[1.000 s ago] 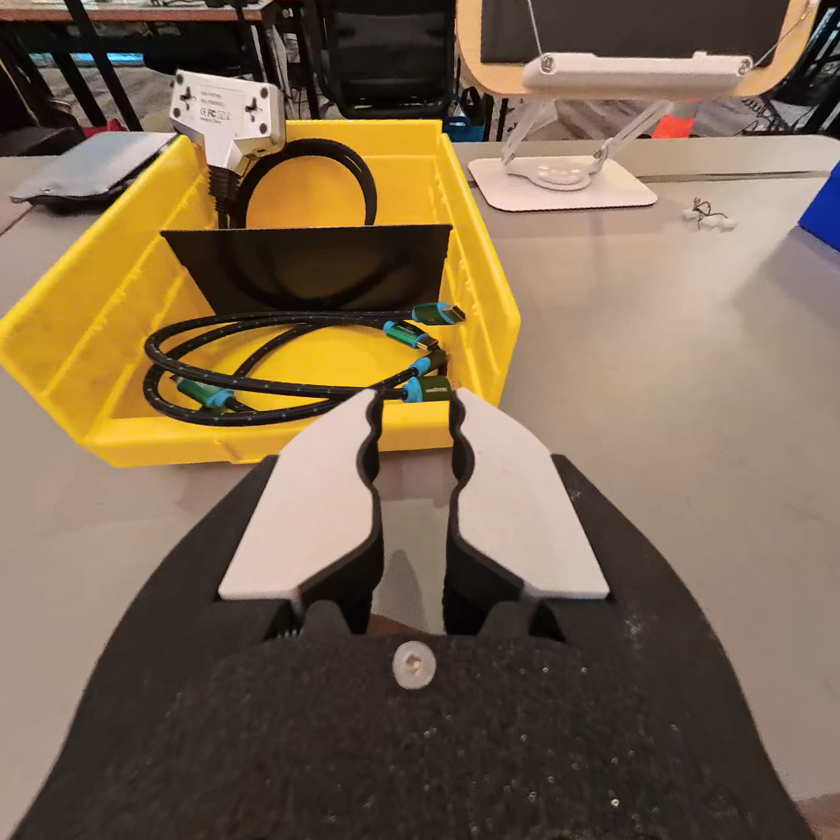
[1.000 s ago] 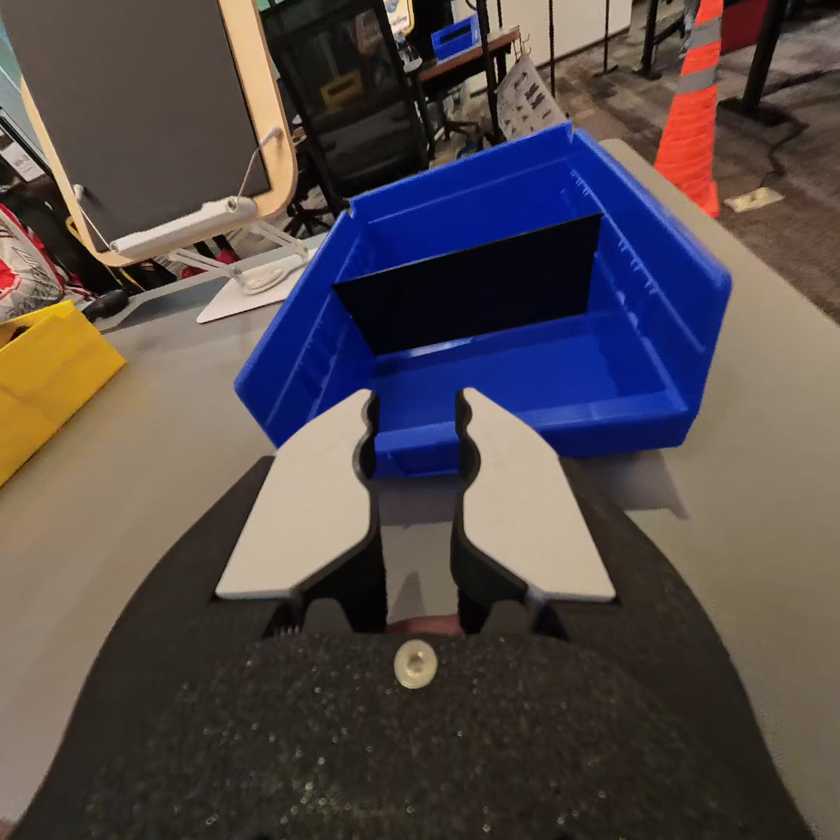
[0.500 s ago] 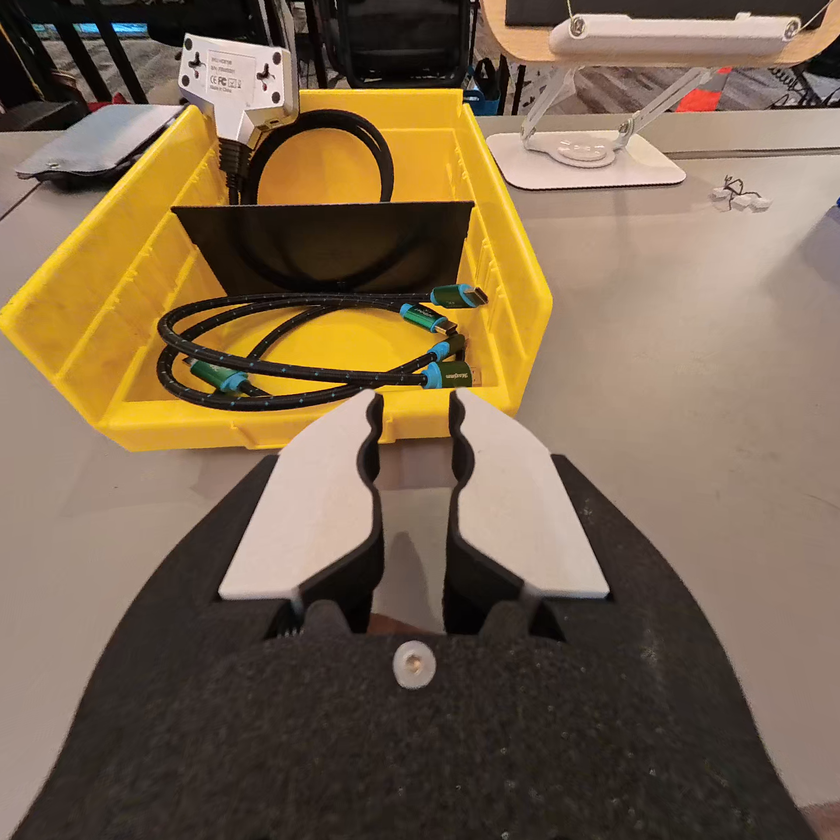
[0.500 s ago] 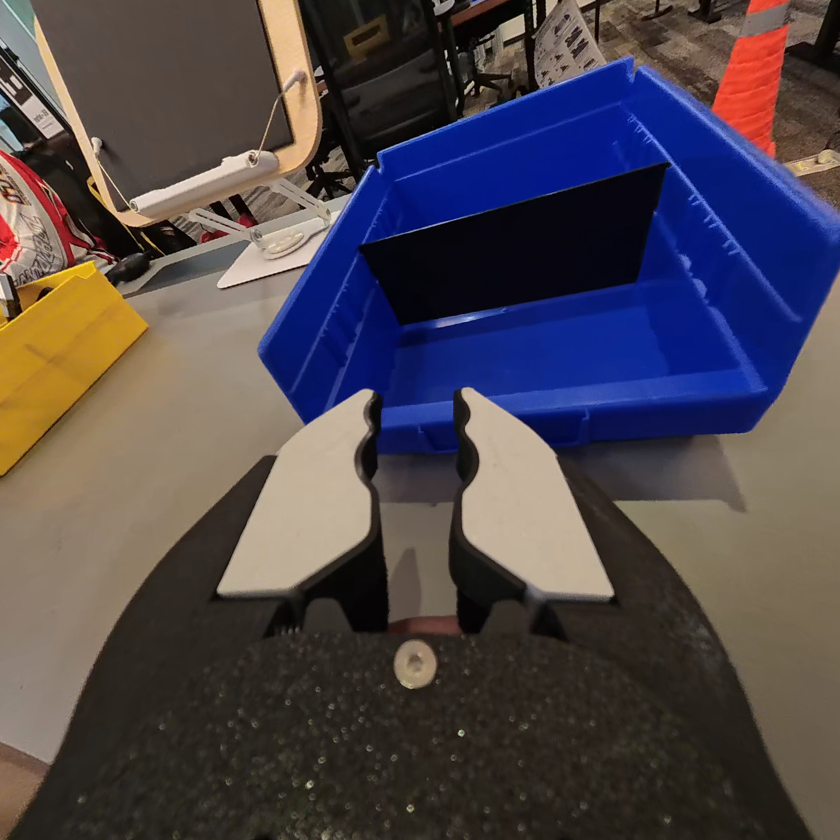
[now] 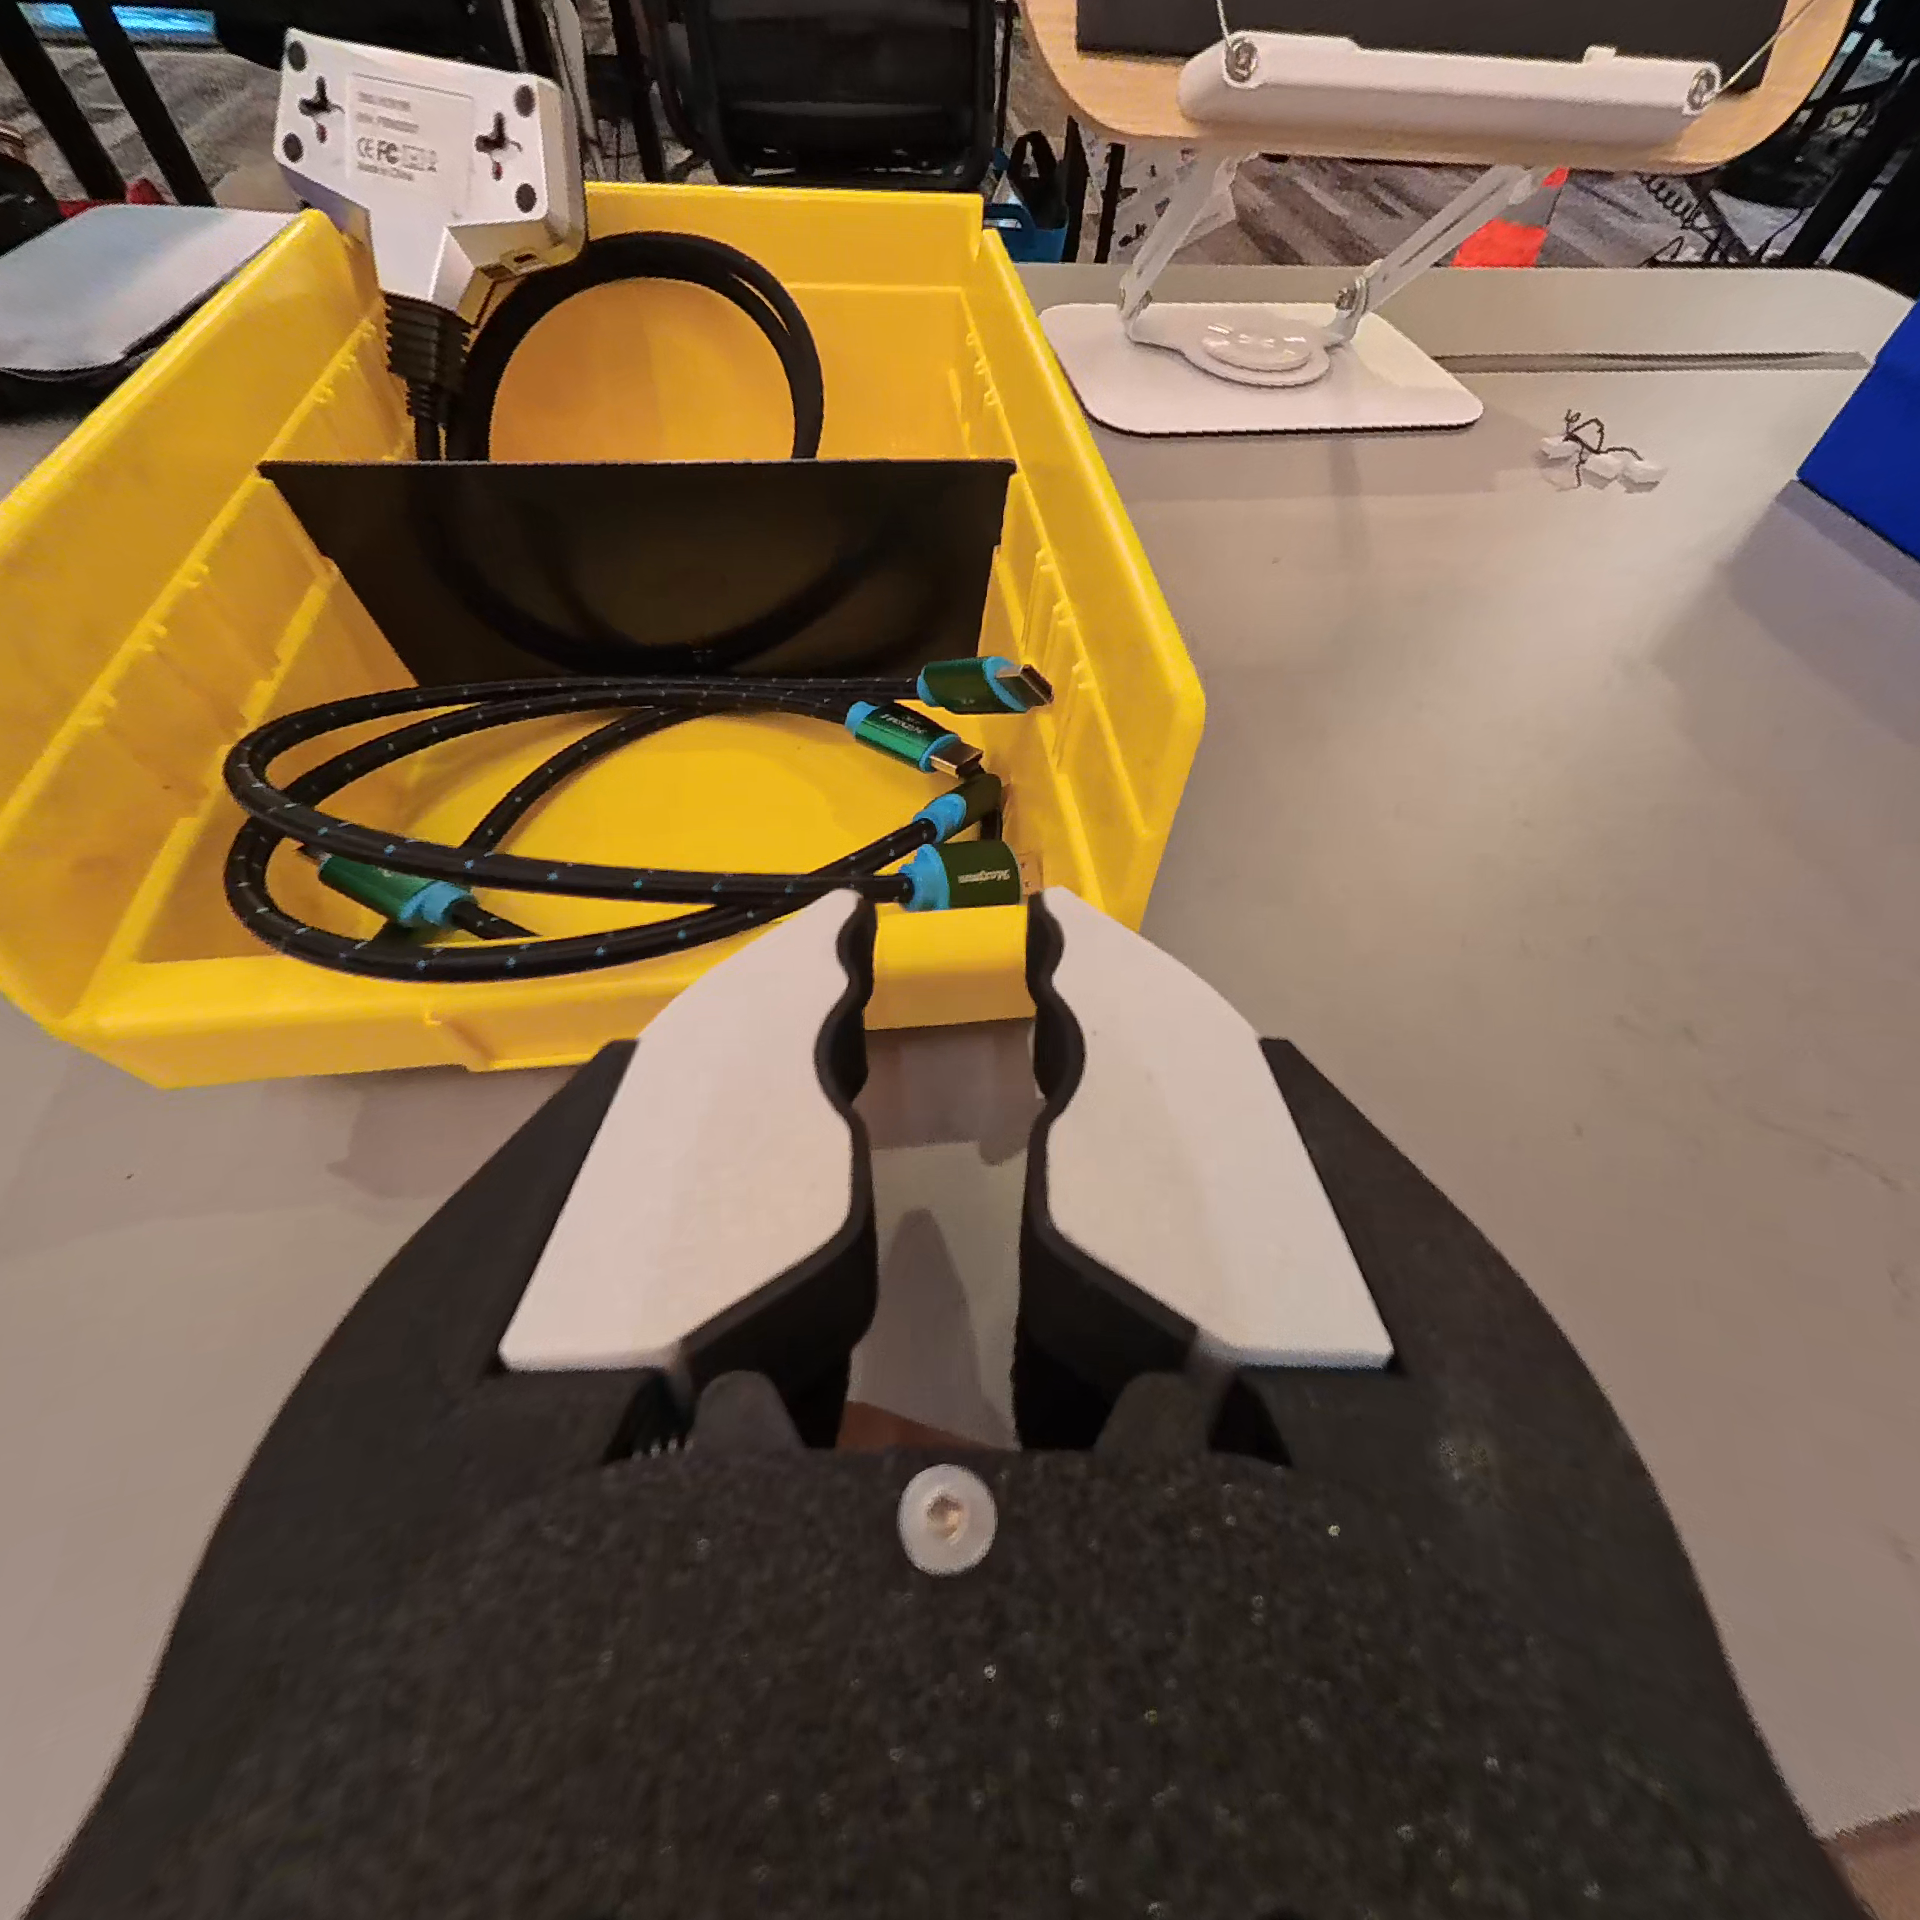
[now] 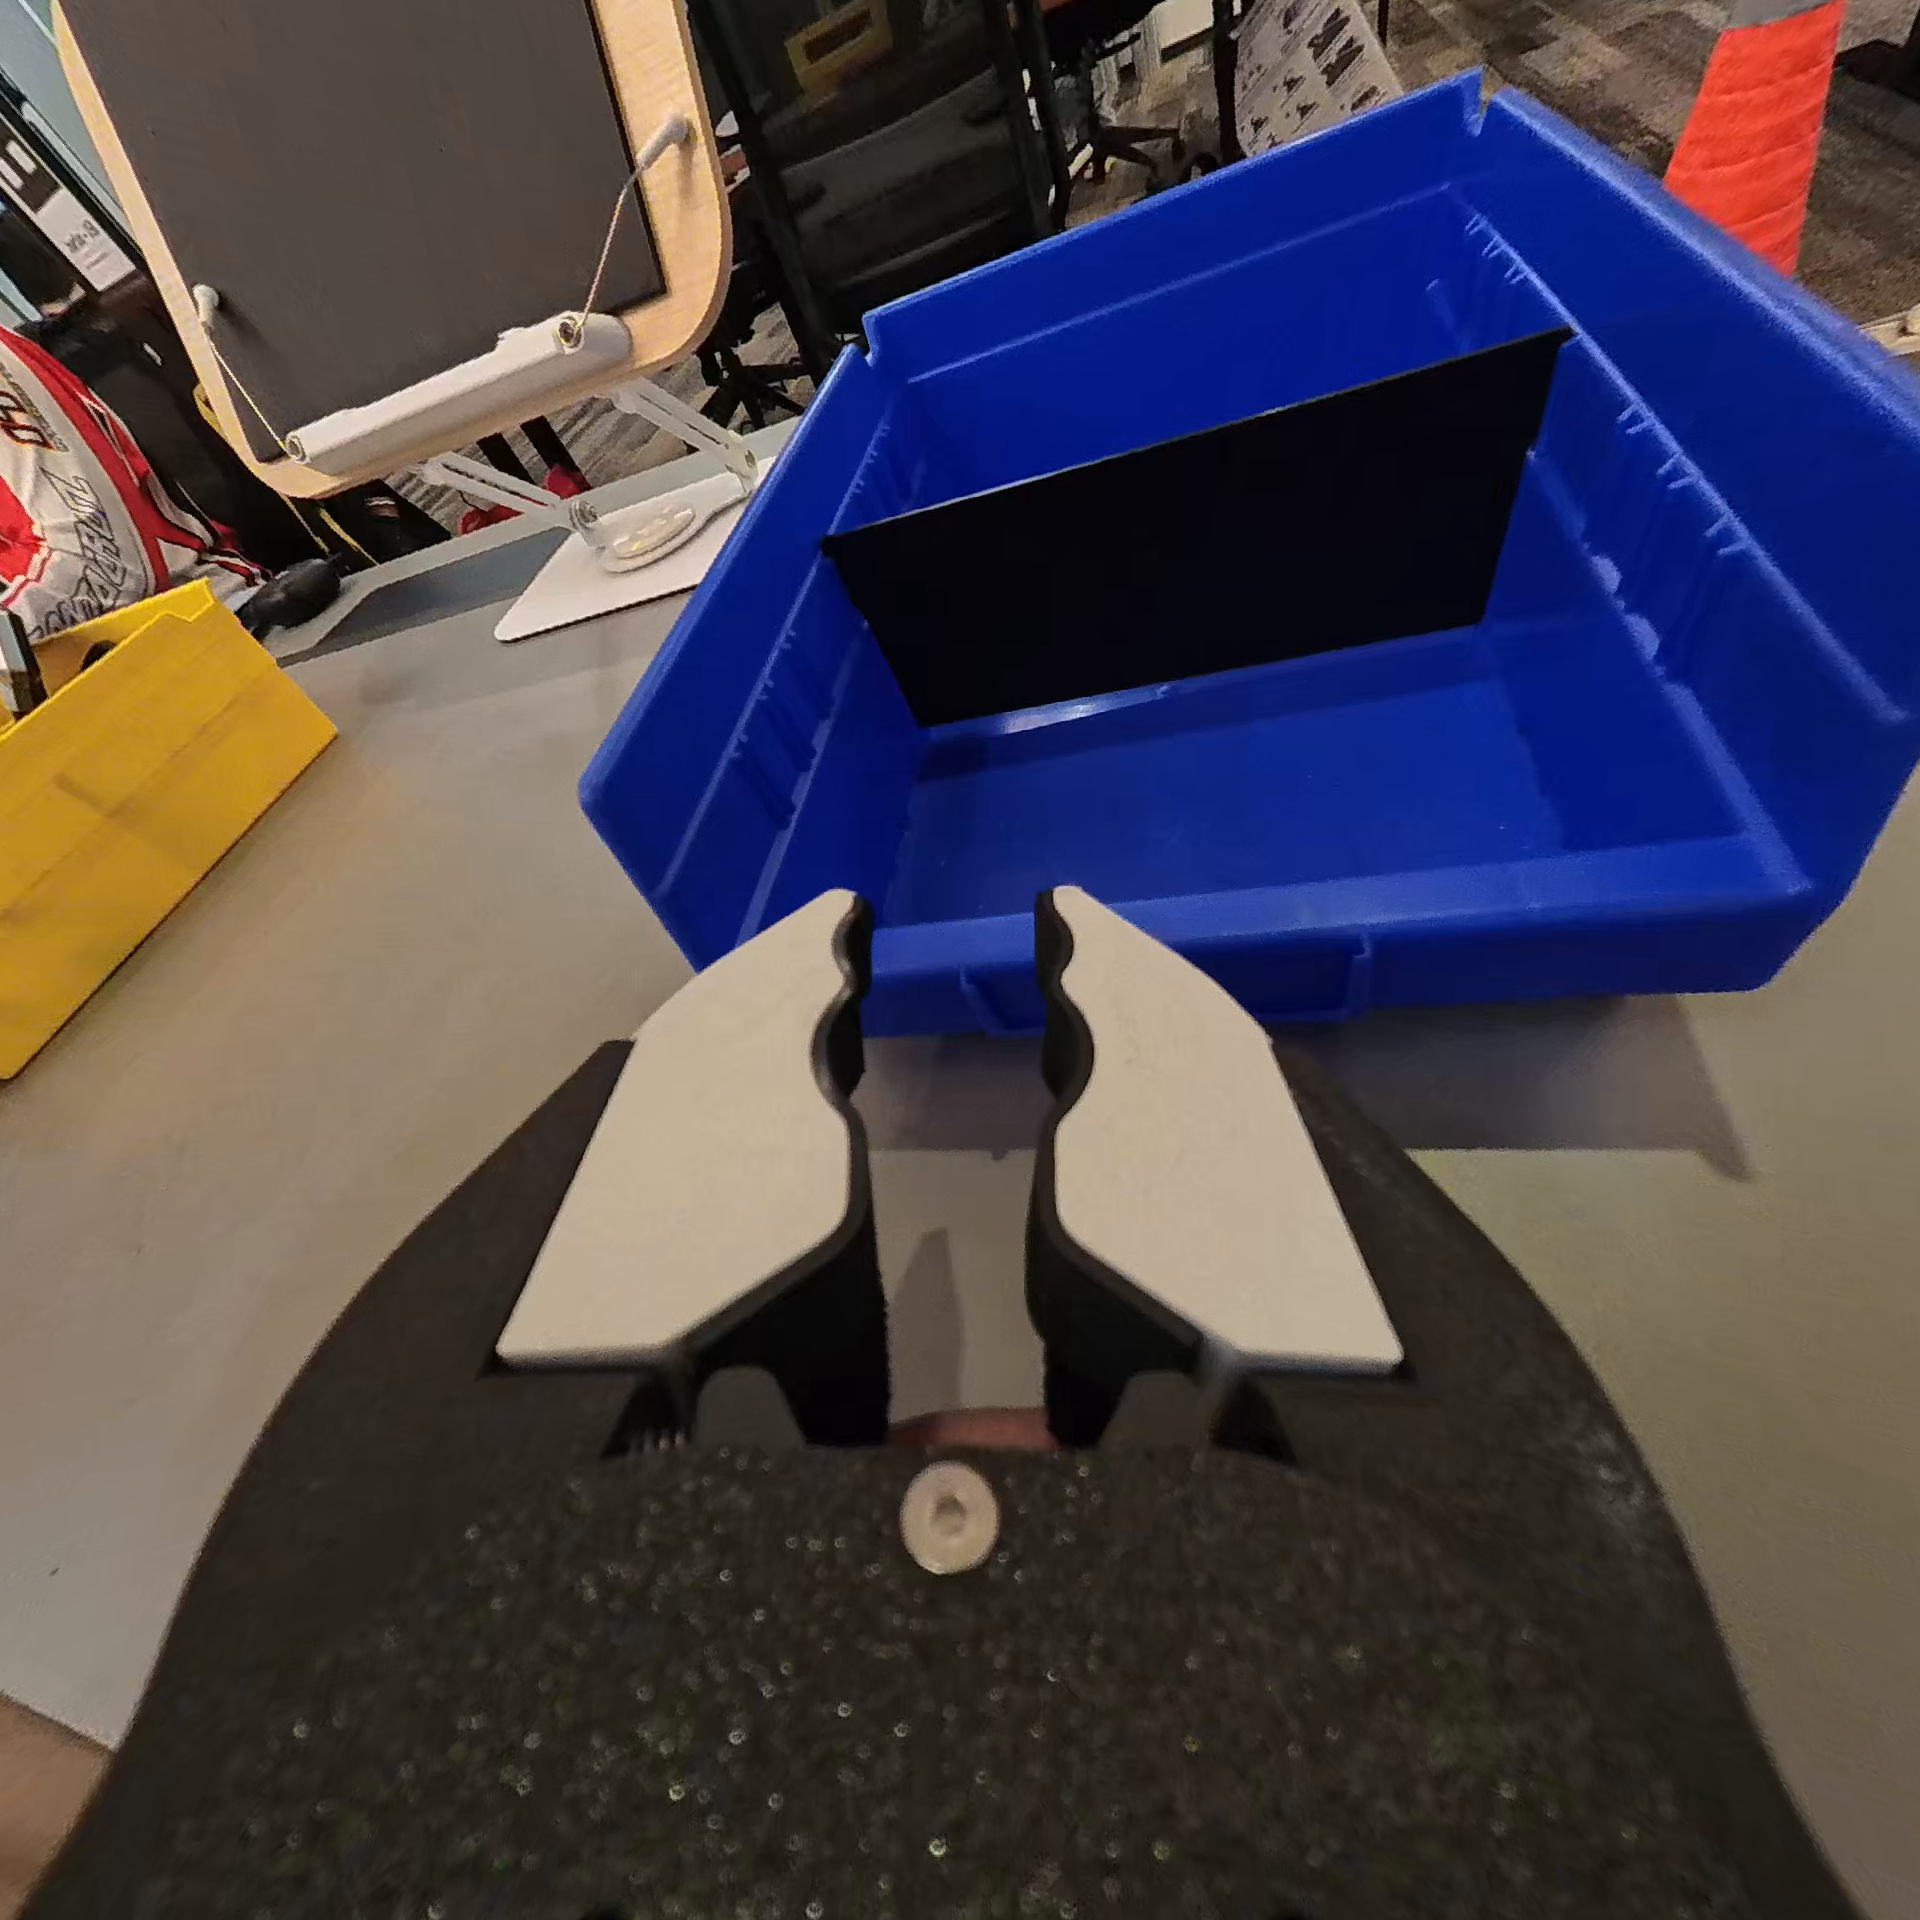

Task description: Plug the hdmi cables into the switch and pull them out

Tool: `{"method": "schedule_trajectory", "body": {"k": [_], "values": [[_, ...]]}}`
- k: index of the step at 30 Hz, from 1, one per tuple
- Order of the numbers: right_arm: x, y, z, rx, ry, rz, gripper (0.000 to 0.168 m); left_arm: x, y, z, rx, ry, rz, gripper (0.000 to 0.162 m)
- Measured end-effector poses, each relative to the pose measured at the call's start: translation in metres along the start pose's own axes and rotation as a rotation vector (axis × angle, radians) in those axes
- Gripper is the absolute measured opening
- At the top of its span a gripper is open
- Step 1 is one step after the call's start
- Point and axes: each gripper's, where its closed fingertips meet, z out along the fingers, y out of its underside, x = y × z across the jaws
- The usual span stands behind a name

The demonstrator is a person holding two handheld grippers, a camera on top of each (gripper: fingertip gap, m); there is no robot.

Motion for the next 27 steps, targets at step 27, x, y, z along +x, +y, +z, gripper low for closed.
{"method": "schedule_trajectory", "body": {"k": [27], "values": [[-0.005, 0.006, 0.000, -0.036, -0.024, 0.013, 0.029, -0.118, -0.139, 0.147, -0.407, 0.036, 0.363, 0.085]]}}
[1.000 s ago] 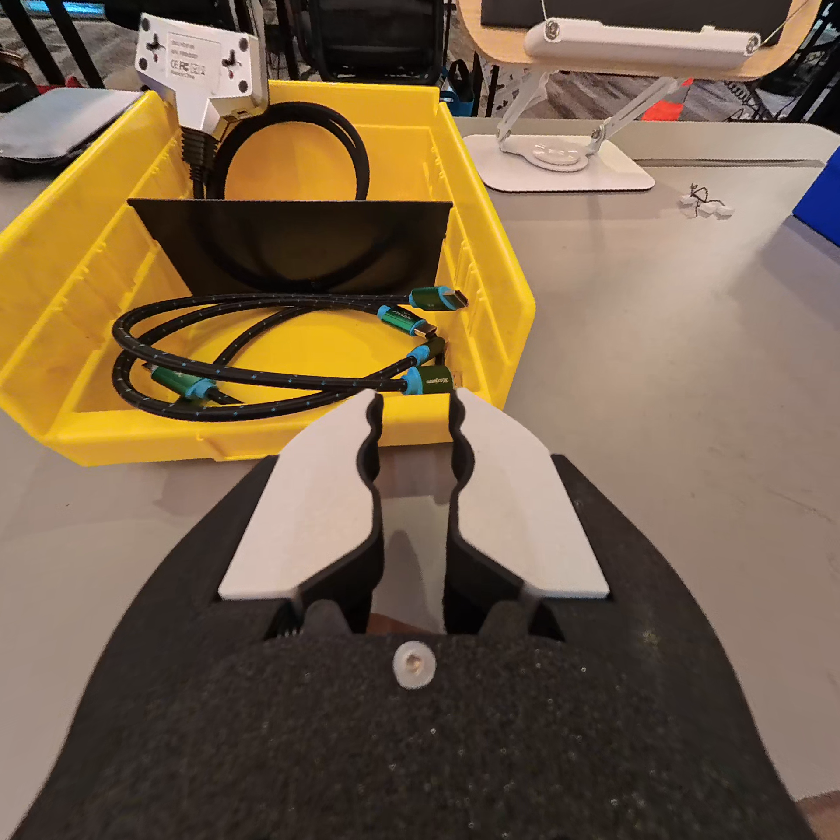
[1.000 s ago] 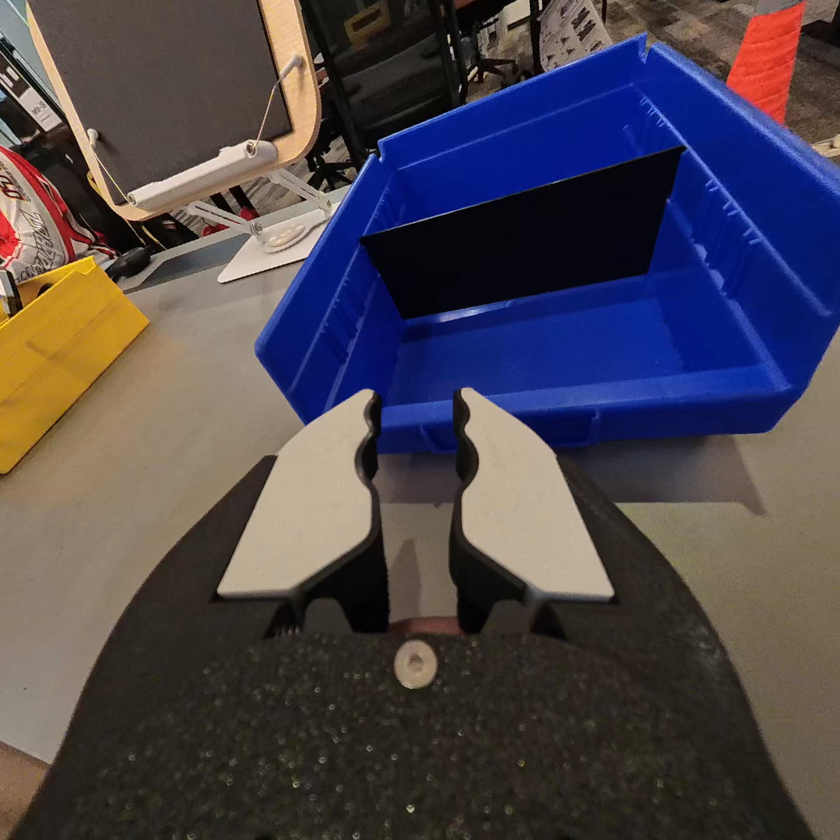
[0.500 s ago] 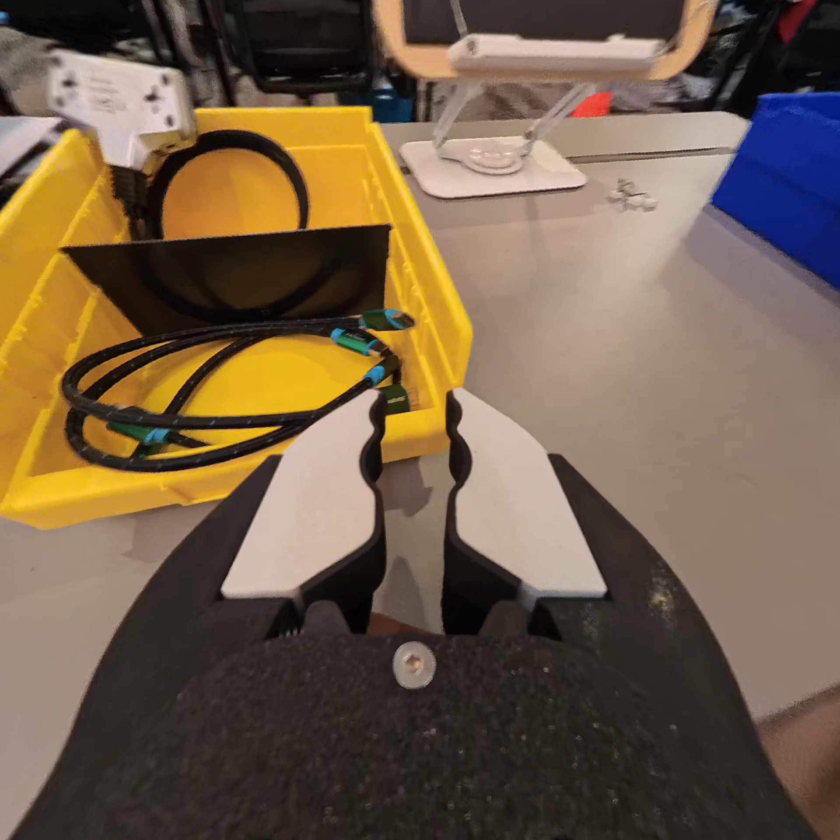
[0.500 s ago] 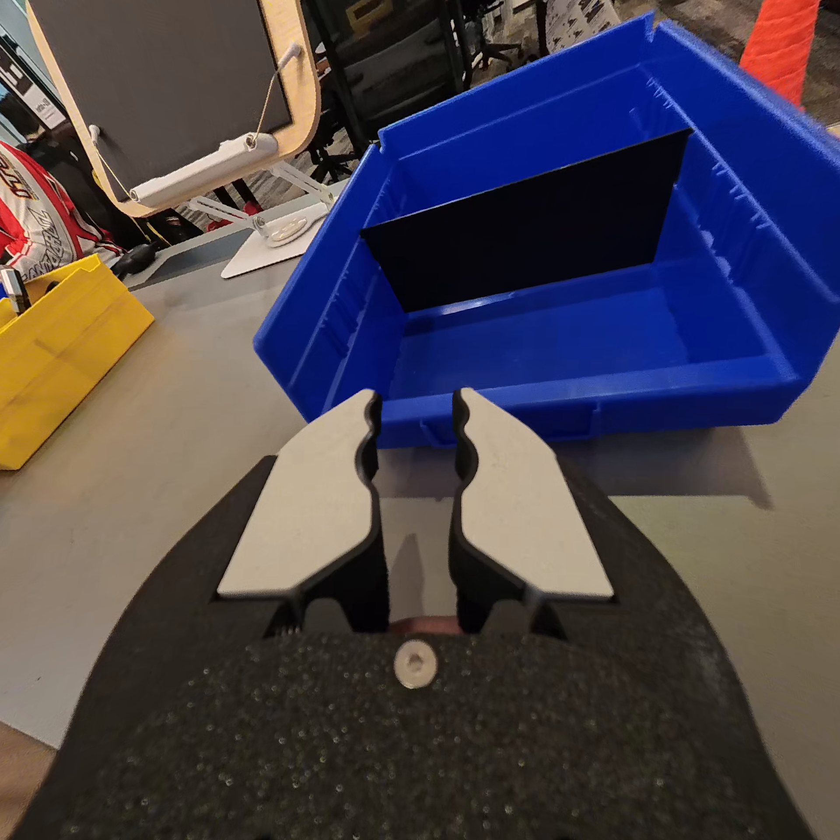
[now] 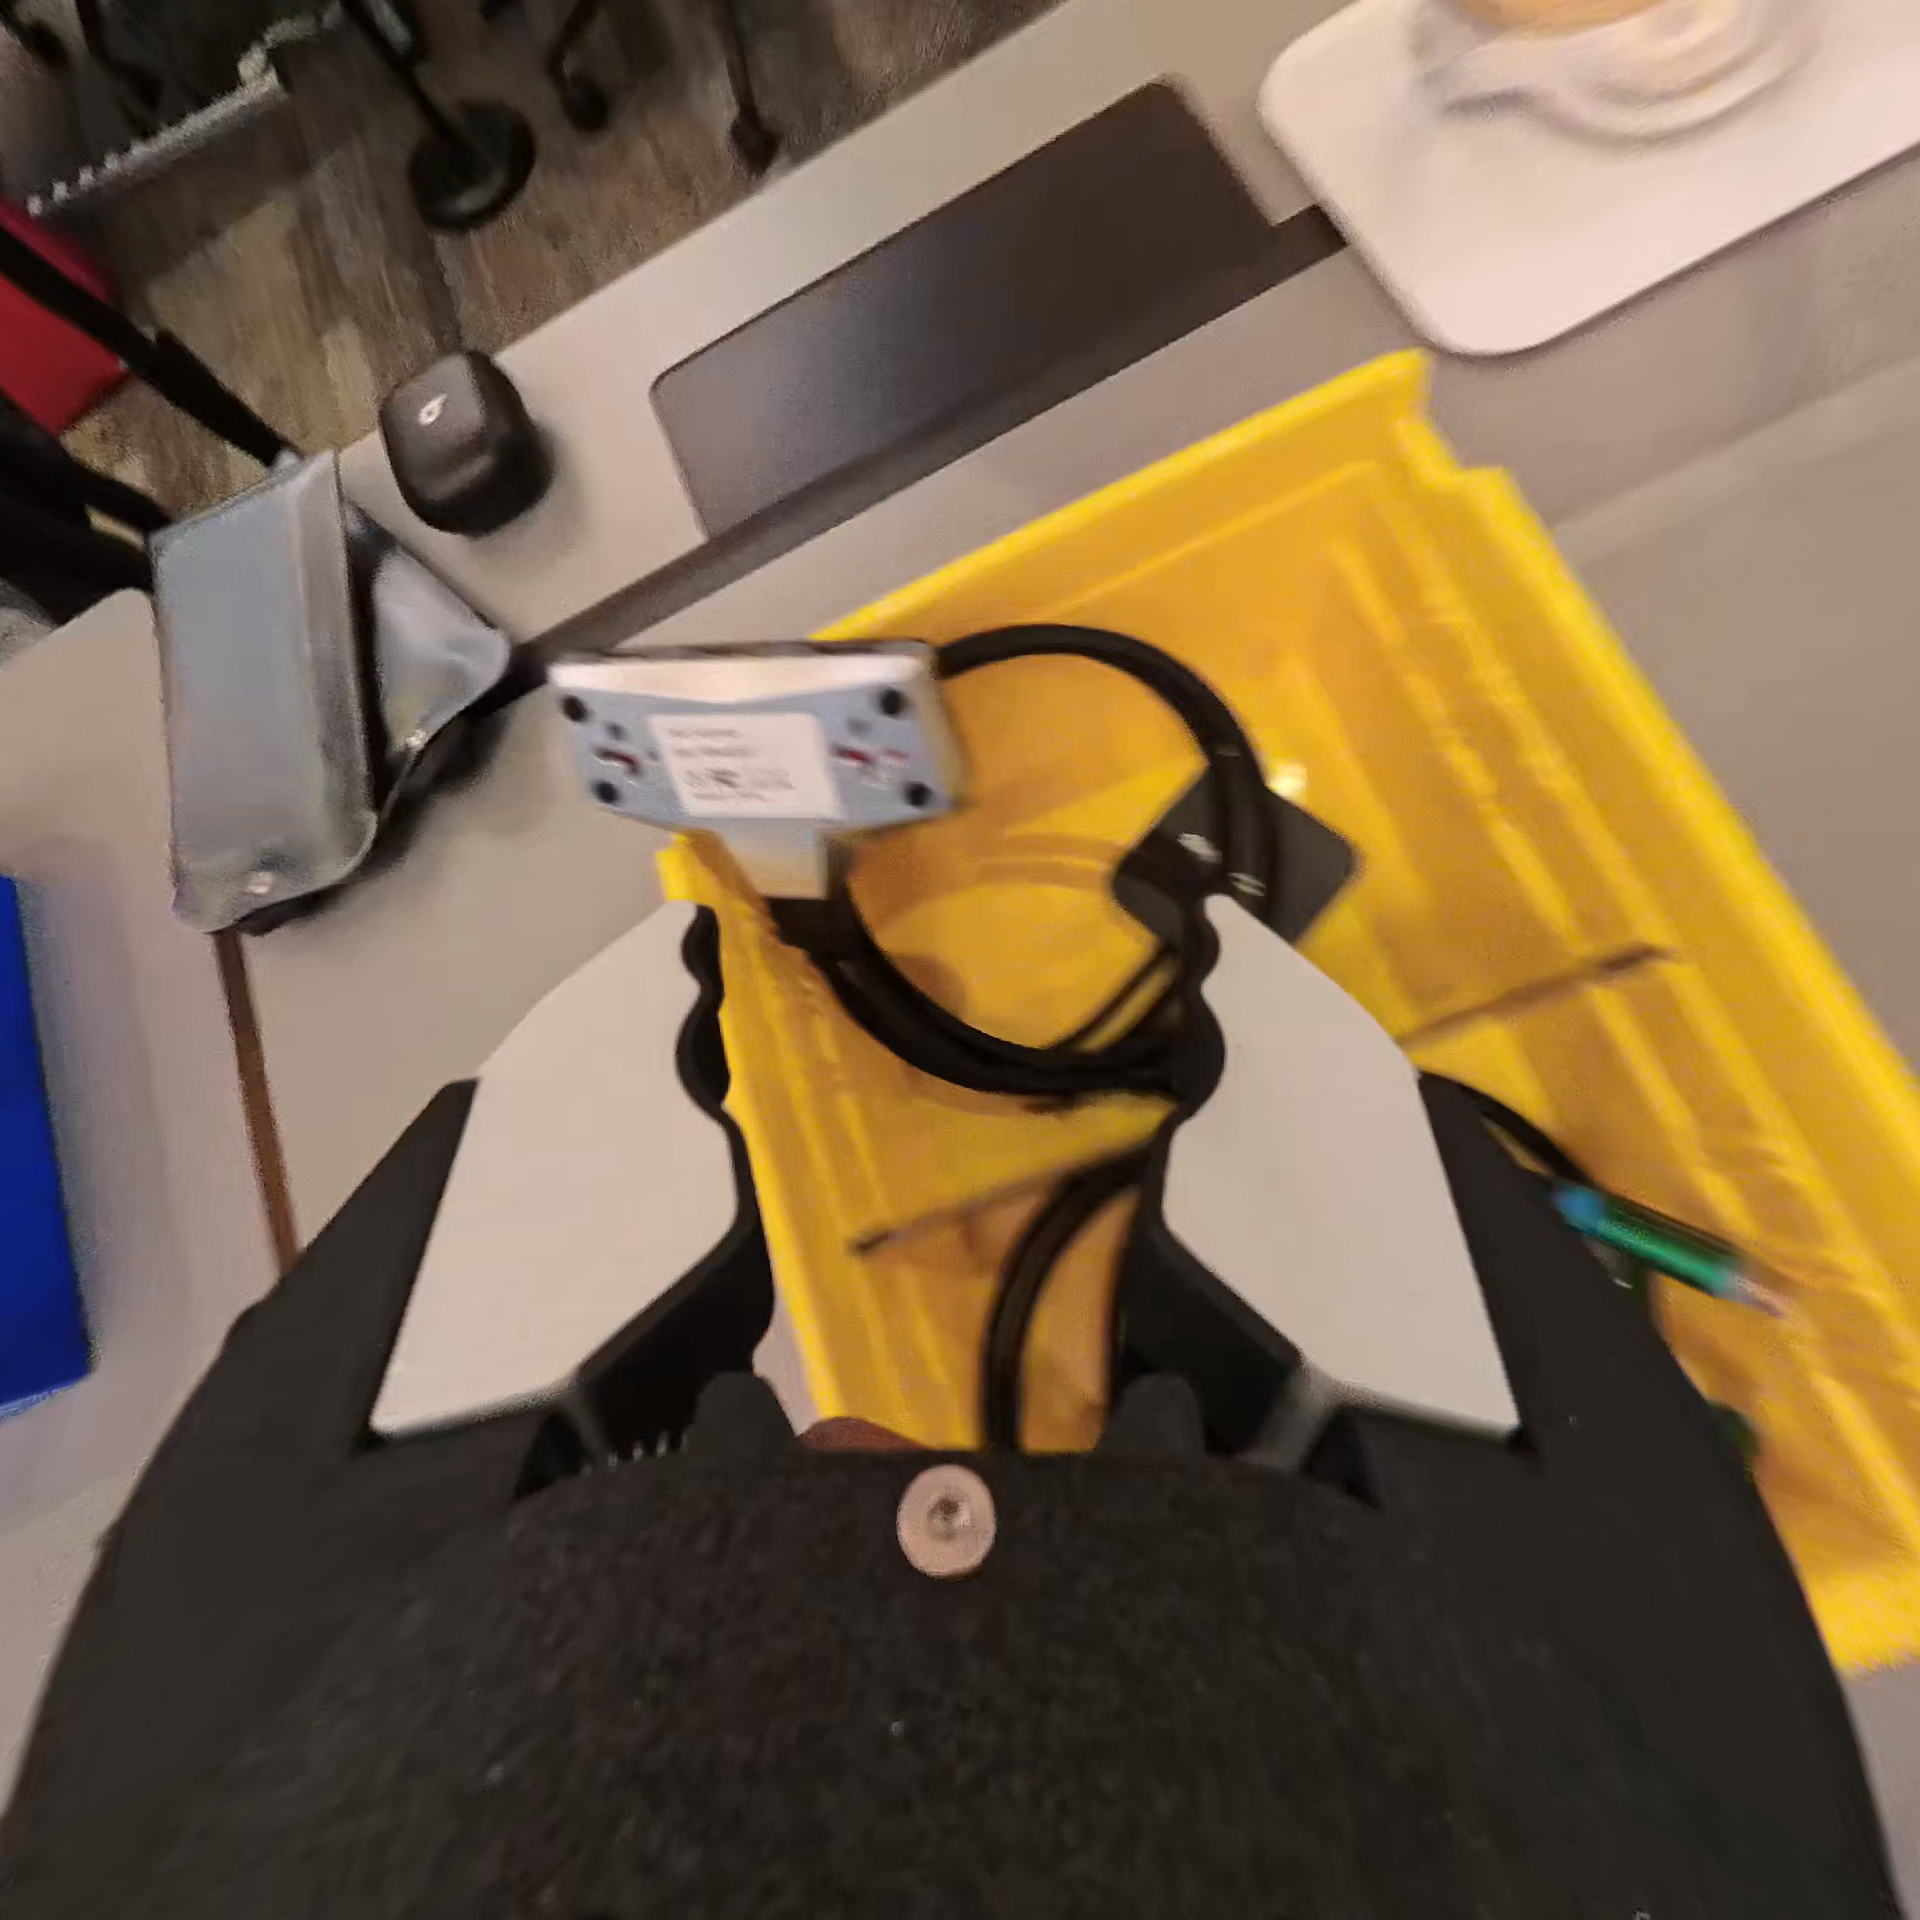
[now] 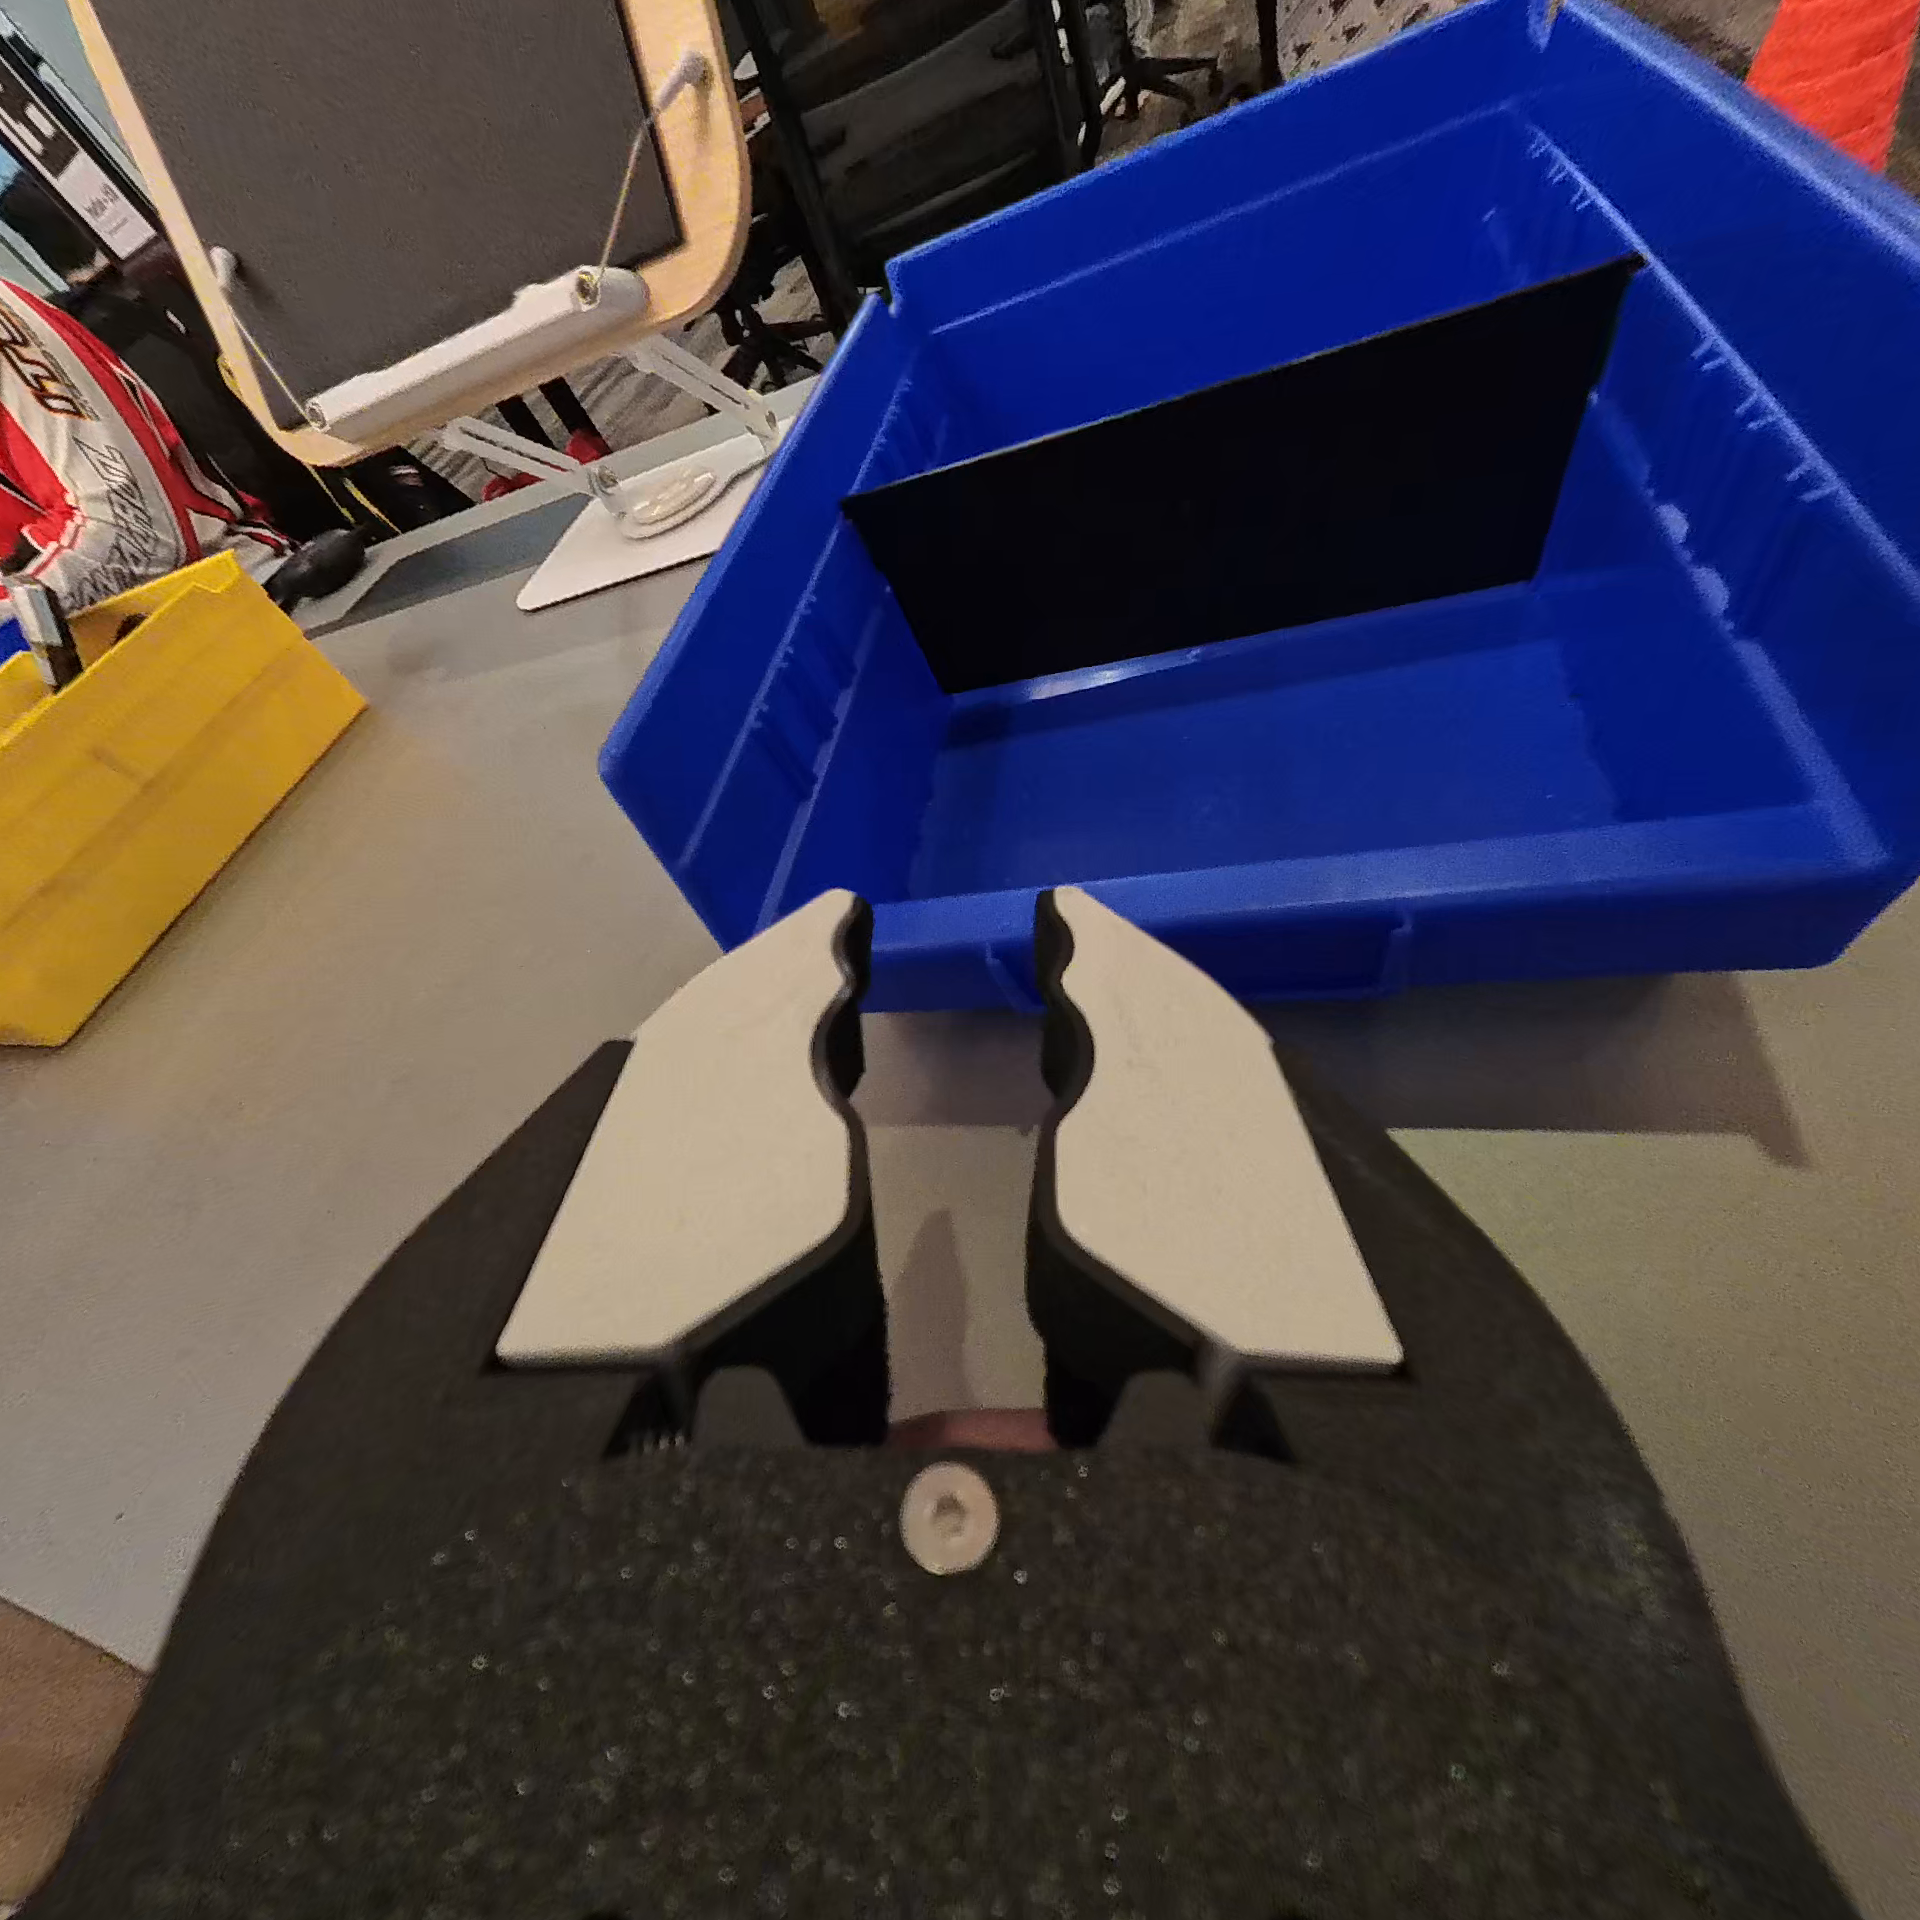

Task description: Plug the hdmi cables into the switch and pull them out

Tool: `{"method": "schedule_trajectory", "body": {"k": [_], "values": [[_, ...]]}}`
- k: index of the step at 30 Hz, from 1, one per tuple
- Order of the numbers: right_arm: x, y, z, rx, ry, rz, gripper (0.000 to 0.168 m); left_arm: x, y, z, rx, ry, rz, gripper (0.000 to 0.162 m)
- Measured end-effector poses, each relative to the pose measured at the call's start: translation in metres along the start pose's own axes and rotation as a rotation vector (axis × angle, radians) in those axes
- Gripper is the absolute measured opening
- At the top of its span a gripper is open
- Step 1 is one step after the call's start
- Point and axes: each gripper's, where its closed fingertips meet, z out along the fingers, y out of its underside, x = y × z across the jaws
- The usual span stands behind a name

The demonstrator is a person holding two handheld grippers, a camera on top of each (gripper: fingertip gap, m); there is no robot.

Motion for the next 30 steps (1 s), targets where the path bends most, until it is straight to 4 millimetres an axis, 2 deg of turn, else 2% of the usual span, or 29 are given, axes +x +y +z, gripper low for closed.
{"method": "schedule_trajectory", "body": {"k": [2, 3, 5, 7, 10, 15, 19, 24, 27, 30], "values": [[0.002, 0.000, -0.001, 0.001, 0.010, -0.008, 0.029, -0.035, 0.000, 0.028, -0.085, -0.053, -0.005, 0.090], [0.003, 0.000, -0.002, 0.001, 0.013, -0.006, 0.029, -0.046, 0.001, 0.041, -0.120, -0.050, -0.028, 0.096], [0.005, 0.001, -0.003, -0.001, 0.017, 0.003, 0.029, -0.047, 0.001, 0.060, -0.165, 0.029, -0.066, 0.105], [0.009, 0.003, -0.004, -0.009, 0.026, 0.010, 0.029, -0.036, -0.001, 0.073, -0.193, 0.099, -0.071, 0.116], [0.013, 0.005, -0.004, -0.021, 0.038, 0.016, 0.029, -0.043, 0.002, 0.084, -0.256, -0.009, 0.025, 0.119], [0.014, 0.008, -0.004, -0.030, 0.040, 0.019, 0.030, -0.042, 0.008, 0.098, -0.298, -0.039, 0.060, 0.122], [0.013, 0.010, -0.001, -0.047, 0.032, 0.019, 0.030, -0.043, 0.008, 0.098, -0.296, -0.022, 0.039, 0.122], [0.009, 0.009, -0.001, -0.043, 0.022, 0.012, 0.029, -0.046, 0.004, 0.090, -0.206, -0.032, 0.024, 0.122], [0.006, 0.007, -0.002, -0.031, 0.016, 0.004, 0.030, -0.044, -0.006, 0.073, -0.119, -0.109, 0.085, 0.122], [-0.003, -0.006, -0.006, 0.044, -0.012, -0.013, 0.029, -0.039, -0.028, 0.038, -0.010, -0.251, 0.231, 0.122]]}}
